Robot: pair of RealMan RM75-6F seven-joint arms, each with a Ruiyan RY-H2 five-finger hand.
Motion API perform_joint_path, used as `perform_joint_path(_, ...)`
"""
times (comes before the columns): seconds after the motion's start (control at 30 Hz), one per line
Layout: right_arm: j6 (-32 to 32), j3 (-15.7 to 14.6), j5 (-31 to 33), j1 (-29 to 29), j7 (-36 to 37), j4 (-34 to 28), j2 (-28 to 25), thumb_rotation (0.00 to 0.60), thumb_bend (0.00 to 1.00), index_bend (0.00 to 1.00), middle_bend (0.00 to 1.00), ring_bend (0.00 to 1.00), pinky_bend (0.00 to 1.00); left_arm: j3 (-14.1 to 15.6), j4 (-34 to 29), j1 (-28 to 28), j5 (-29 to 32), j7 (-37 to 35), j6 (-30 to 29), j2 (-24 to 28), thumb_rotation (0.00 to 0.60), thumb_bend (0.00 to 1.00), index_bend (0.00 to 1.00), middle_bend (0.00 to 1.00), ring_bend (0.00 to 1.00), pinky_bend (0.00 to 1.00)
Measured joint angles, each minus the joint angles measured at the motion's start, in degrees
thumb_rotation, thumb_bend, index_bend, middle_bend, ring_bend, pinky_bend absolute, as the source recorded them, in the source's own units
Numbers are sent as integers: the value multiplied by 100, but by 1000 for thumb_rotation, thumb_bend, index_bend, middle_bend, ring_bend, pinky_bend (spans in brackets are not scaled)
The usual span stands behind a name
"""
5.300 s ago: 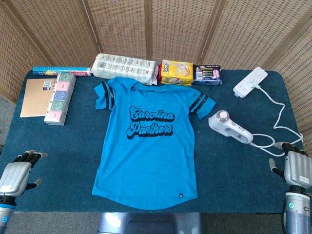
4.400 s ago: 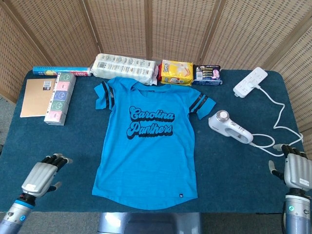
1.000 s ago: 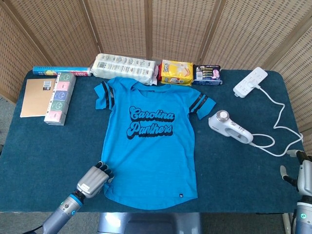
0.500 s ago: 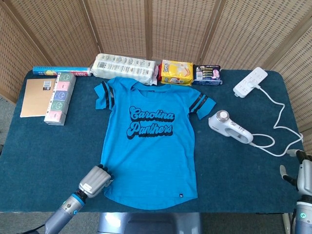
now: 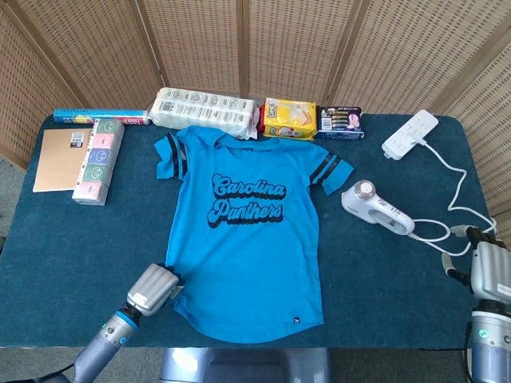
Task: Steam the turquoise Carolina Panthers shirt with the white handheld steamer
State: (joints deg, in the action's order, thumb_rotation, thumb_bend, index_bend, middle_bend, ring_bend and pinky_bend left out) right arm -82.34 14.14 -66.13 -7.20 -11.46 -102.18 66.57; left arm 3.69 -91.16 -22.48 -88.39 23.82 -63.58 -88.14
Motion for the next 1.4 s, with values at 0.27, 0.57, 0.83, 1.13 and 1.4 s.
perform_joint_path(0.27,525,236,133,-615,-234,-12,204,600,366,302,359,333,336,-46,-7,75,148,-69,-118,-23,600,327,761,687,565,532)
perform_joint_path(0.57,1034,342,766,-1251,-848,366,689,600,349,232,309,298,314,-44,-87,117,250,-62,-162,-9,600,327,761,686,565,520)
perform_joint_path(0.83,1161,376,1256,-1656,-1362,1029,1276,600,345,220,305,295,308,-21,-128,135,330,-40,-144,-49,600,327,761,686,565,511)
perform_joint_path(1.13,1233,396,1672,-2031,-1839,1635,1763,600,344,212,305,295,308,-33,-122,139,341,16,-190,-79,600,327,761,687,565,505)
perform_joint_path(1.4,1321,381,1961,-2240,-2123,2144,2030,600,344,212,305,295,304,-31,-118,125,373,24,-160,-122,600,327,761,687,565,501)
